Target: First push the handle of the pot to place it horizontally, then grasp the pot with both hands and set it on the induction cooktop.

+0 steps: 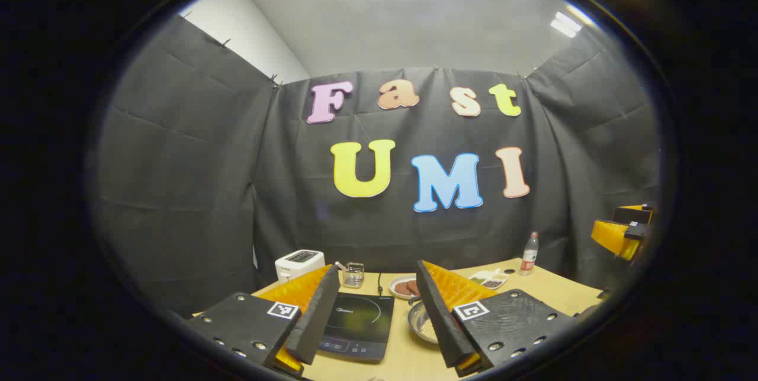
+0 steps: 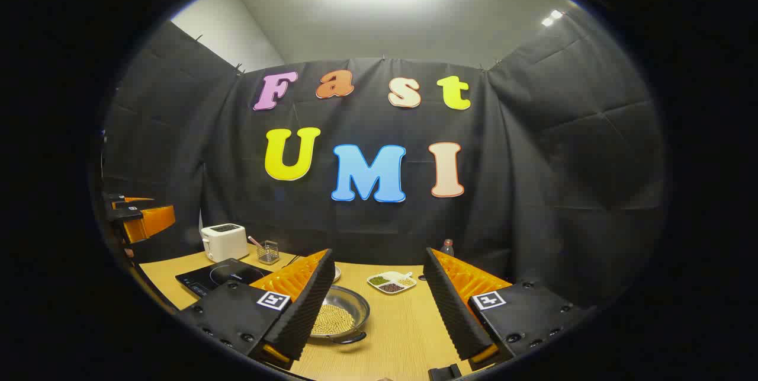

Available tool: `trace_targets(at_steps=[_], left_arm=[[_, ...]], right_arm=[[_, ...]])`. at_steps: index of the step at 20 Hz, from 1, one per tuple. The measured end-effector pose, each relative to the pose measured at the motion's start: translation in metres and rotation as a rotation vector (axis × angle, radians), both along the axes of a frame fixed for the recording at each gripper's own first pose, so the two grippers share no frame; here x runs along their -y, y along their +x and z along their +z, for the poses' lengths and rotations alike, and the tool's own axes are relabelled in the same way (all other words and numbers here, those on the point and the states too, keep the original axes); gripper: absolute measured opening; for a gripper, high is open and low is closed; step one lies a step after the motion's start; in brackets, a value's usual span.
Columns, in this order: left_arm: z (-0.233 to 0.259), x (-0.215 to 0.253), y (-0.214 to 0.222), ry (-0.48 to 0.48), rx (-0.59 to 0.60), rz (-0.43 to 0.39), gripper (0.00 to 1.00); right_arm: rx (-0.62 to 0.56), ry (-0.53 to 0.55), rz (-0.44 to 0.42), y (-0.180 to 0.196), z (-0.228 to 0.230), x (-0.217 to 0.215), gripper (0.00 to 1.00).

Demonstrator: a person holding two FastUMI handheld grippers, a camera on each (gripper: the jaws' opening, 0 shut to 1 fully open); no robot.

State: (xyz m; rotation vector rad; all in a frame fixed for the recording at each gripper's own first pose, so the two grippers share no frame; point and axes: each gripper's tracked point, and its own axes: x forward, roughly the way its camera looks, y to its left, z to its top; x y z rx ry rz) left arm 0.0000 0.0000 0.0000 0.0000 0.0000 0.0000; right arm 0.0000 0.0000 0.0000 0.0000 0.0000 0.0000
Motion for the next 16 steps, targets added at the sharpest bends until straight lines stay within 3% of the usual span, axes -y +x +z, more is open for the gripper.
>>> trace_targets(at_steps=[16], left_arm=[[-0.0012, -0.0087, -0.0058, -0.001, -0.002, 0.01, 0.77]], right_arm=[[-0.009, -0.017, -0.017, 0.0011, -0.0003, 0.0029, 0.96]])
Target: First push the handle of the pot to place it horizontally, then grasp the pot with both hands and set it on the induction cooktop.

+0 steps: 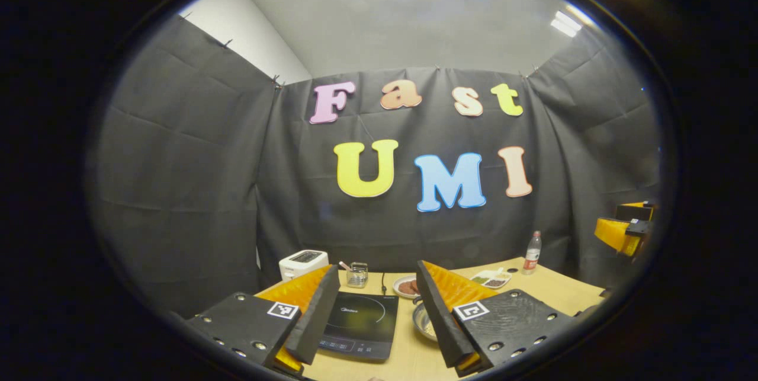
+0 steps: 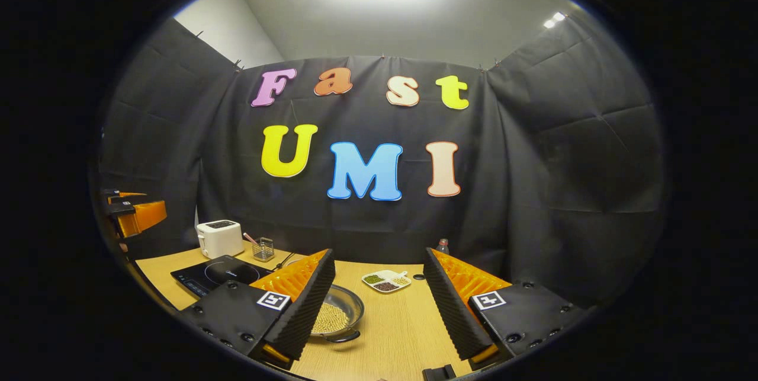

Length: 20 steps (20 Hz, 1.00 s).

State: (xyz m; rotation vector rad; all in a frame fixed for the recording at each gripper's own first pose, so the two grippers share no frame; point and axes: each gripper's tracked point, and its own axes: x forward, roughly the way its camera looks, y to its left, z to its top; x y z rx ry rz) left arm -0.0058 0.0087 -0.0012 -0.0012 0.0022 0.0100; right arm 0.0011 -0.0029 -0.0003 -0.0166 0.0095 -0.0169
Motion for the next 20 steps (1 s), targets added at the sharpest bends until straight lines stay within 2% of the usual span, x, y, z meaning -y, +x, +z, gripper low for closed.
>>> trace_targets(at_steps=[3, 4, 5, 7, 12, 15, 20], left_arm=[[0.002, -0.002, 0.002, 0.002, 0.005, -0.002, 0.77], [0.003, -0.002, 0.003, 0.003, 0.005, -0.003, 0.82], [0.001, -0.002, 0.002, 0.004, 0.006, -0.004, 0.77], [0.003, -0.002, 0.002, 0.007, 0.01, -0.008, 0.79], [0.005, -0.004, 0.003, 0.011, 0.014, -0.012, 0.77], [0.003, -0.008, 0.004, 0.022, 0.016, -0.006, 0.8], [0.001, -0.014, 0.004, 0.019, 0.013, 0.001, 0.77]], right_arm=[[0.004, -0.003, 0.001, 0.0, 0.003, -0.002, 0.96], [0.005, -0.003, 0.002, 0.0, 0.003, -0.003, 0.95], [0.005, -0.004, 0.002, 0.001, 0.003, -0.004, 0.95], [0.002, 0.002, 0.003, 0.002, 0.003, -0.004, 0.96], [-0.002, 0.012, -0.003, 0.003, 0.004, -0.006, 0.95], [0.007, 0.012, -0.006, 0.002, 0.006, -0.008, 0.78], [0.004, 0.002, -0.014, 0.006, 0.006, -0.011, 0.49]])
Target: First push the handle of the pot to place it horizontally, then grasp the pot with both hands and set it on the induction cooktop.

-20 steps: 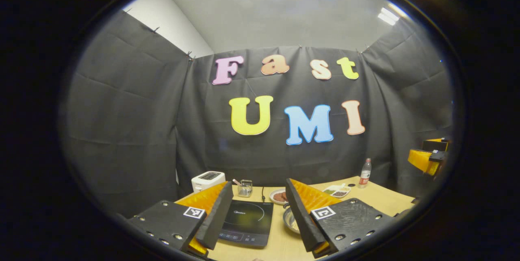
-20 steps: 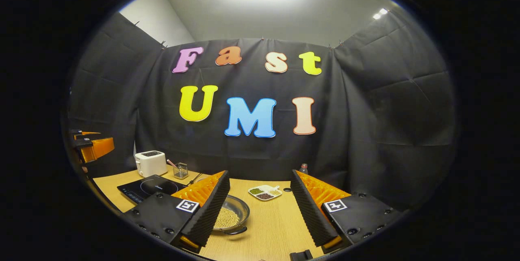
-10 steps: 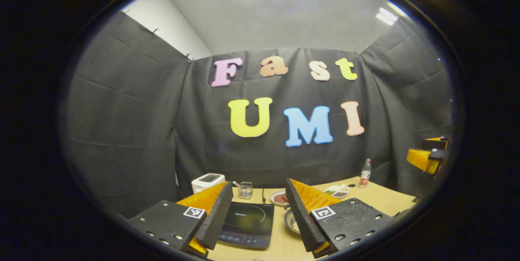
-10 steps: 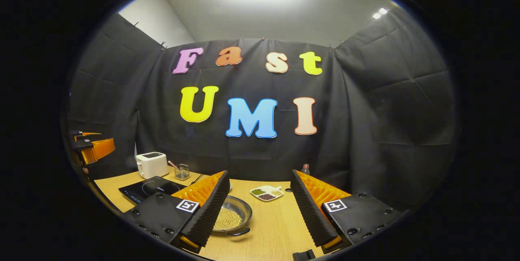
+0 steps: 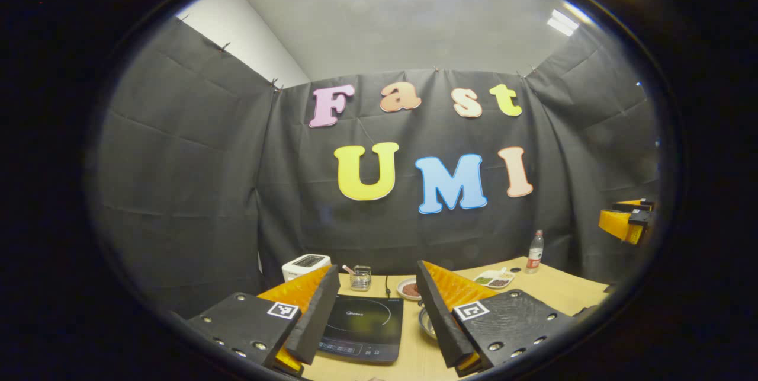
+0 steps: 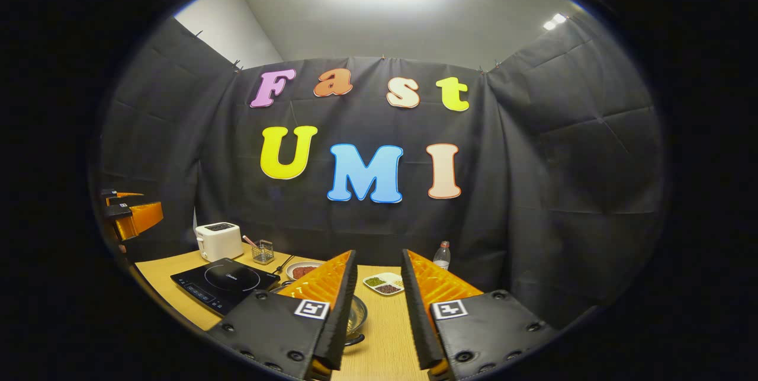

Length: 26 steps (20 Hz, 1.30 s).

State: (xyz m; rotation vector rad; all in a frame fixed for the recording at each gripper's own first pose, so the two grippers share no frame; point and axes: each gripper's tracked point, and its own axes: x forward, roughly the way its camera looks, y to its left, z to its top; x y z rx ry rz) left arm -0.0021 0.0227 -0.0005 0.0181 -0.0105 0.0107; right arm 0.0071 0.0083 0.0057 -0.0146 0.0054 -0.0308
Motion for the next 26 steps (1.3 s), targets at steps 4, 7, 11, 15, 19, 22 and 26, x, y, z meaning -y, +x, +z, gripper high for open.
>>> trace_targets(at_steps=[4, 7, 11, 15, 19, 22, 26], left_arm=[[-0.003, -0.008, 0.005, 0.001, 0.002, 0.013, 0.77], [-0.002, -0.011, 0.007, 0.0, 0.003, 0.016, 0.77], [-0.003, -0.018, 0.013, -0.007, 0.004, 0.015, 0.8], [-0.001, -0.029, 0.016, -0.005, 0.017, 0.015, 0.77], [-0.007, -0.046, 0.018, -0.013, 0.017, 0.011, 0.77], [-0.013, -0.064, 0.019, -0.02, 0.012, 0.011, 0.77], [-0.019, -0.082, 0.017, -0.021, 0.016, 0.017, 0.8]], right_arm=[[-0.02, 0.002, 0.019, 0.004, -0.006, -0.008, 0.39], [-0.013, -0.008, -0.017, 0.007, -0.004, -0.004, 0.08], [-0.024, 0.015, -0.006, 0.013, -0.004, -0.011, 0.04], [-0.085, 0.015, 0.055, 0.019, -0.018, -0.033, 0.02], [-0.115, -0.001, 0.092, 0.023, -0.028, -0.054, 0.02], [-0.154, -0.004, 0.135, 0.026, -0.04, -0.072, 0.02], [-0.226, 0.002, 0.177, 0.029, -0.064, -0.084, 0.02]])
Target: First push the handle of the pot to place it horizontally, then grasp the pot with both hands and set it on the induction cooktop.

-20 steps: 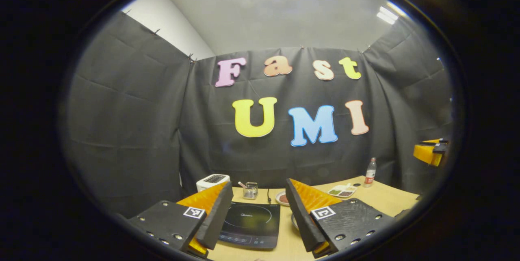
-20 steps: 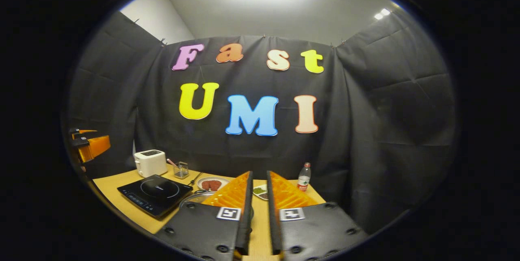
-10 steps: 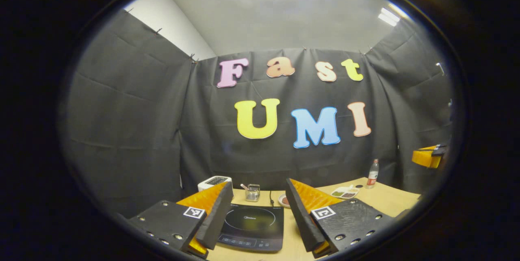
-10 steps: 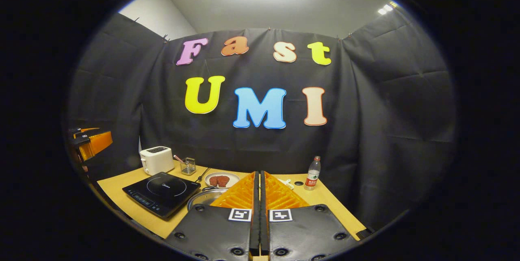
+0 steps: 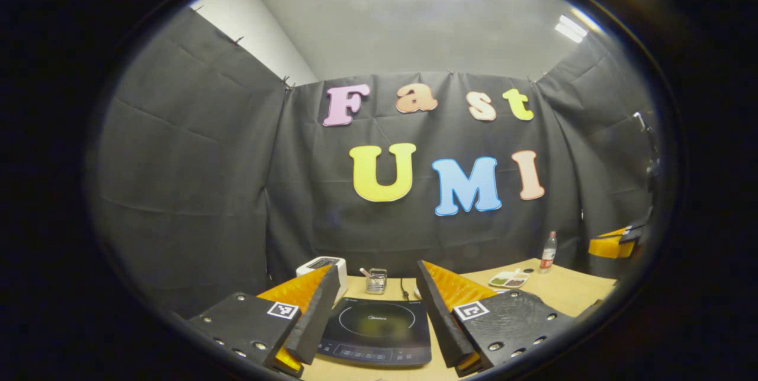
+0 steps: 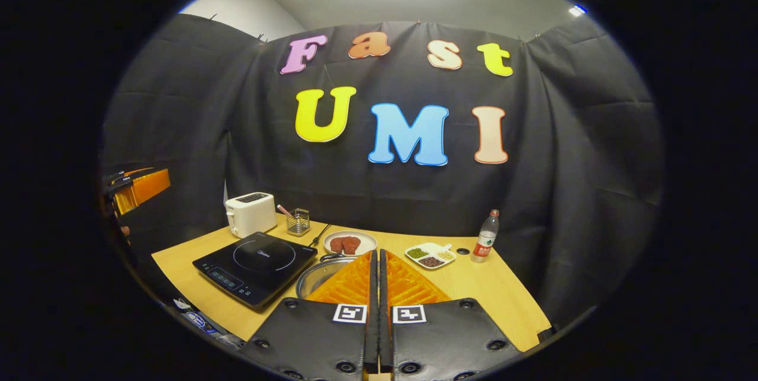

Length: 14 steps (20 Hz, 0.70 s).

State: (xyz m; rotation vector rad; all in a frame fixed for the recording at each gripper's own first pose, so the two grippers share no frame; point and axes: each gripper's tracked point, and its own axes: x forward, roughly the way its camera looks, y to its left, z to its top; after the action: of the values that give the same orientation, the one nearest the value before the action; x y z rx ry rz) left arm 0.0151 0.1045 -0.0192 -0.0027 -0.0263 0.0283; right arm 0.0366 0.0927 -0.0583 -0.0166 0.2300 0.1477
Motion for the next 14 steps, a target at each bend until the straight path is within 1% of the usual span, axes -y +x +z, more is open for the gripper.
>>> trace_targets(at_steps=[3, 6, 12, 13, 14], left_arm=[[-0.002, -0.003, 0.0, -0.008, -0.004, 0.0, 0.78], [-0.01, -0.005, 0.003, -0.007, -0.02, 0.013, 0.77], [-0.011, 0.0, 0.014, 0.004, -0.027, 0.058, 0.77], [-0.011, 0.001, 0.016, 0.011, -0.03, 0.065, 0.79], [-0.012, 0.002, 0.019, 0.015, -0.032, 0.074, 0.77]], right_arm=[[-0.063, -0.007, 0.031, 0.0, -0.019, -0.007, 0.02], [-0.113, -0.022, 0.086, 0.0, -0.035, -0.016, 0.02], [-0.218, -0.089, 0.249, -0.002, -0.08, -0.033, 0.02], [-0.236, -0.097, 0.275, -0.003, -0.088, -0.036, 0.02], [-0.255, -0.101, 0.302, -0.004, -0.096, -0.039, 0.02]])
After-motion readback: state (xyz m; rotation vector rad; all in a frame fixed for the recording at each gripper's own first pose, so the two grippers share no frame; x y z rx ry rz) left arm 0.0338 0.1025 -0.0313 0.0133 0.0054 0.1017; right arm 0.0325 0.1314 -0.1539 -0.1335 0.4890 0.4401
